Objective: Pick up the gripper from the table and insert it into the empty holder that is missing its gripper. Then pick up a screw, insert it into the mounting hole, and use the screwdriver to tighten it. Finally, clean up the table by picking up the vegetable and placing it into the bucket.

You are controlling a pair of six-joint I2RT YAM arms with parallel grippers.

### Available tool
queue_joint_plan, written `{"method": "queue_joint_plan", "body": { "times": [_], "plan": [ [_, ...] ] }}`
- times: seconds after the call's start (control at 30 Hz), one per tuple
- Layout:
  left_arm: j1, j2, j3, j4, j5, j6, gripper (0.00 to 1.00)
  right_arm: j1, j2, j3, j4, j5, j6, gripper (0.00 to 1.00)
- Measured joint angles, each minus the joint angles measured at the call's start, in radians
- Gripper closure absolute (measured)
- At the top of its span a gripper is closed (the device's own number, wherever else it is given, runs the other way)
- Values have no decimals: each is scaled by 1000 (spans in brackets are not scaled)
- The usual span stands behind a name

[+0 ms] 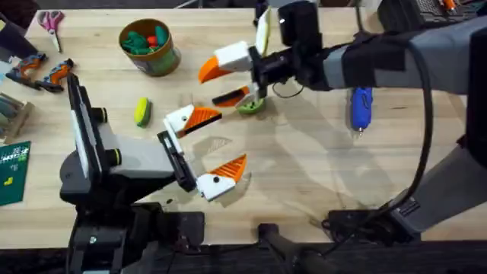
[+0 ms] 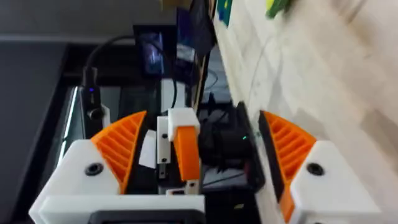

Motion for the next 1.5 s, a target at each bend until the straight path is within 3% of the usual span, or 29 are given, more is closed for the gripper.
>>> {"method": "queue_joint_plan", "body": {
  "times": [0.13, 0.17, 0.43, 0.63, 0.77, 0.93, 1.07, 1.33, 1.5],
  "plan": [
    [0, 0, 0, 0, 5, 0, 15, -76, 0, 0, -6, 14, -56, 10],
    [0, 0, 0, 0, 5, 0, 16, -129, 0, 0, -47, 62, -108, 10],
    [0, 0, 0, 0, 5, 0, 15, -217, 0, 3, -145, 256, -277, 9],
    [0, 0, 0, 0, 5, 0, 15, -249, -11, 69, -540, 438, -488, 9],
    [0, 0, 0, 0, 5, 0, 15, -245, -89, 121, -752, 550, -643, 9],
    [0, 0, 0, 0, 5, 0, 15, -203, -242, 155, -927, 697, -760, 9],
    [0, 0, 0, 0, 5, 0, 15, -113, -317, 158, -1008, 835, -806, 8],
    [0, 0, 0, 0, 5, 0, 15, 127, -314, 158, -1063, 1160, -877, 8],
    [0, 0, 0, 0, 5, 0, 16, 174, -314, 158, -1062, 1248, -899, 7]
  ]
}}
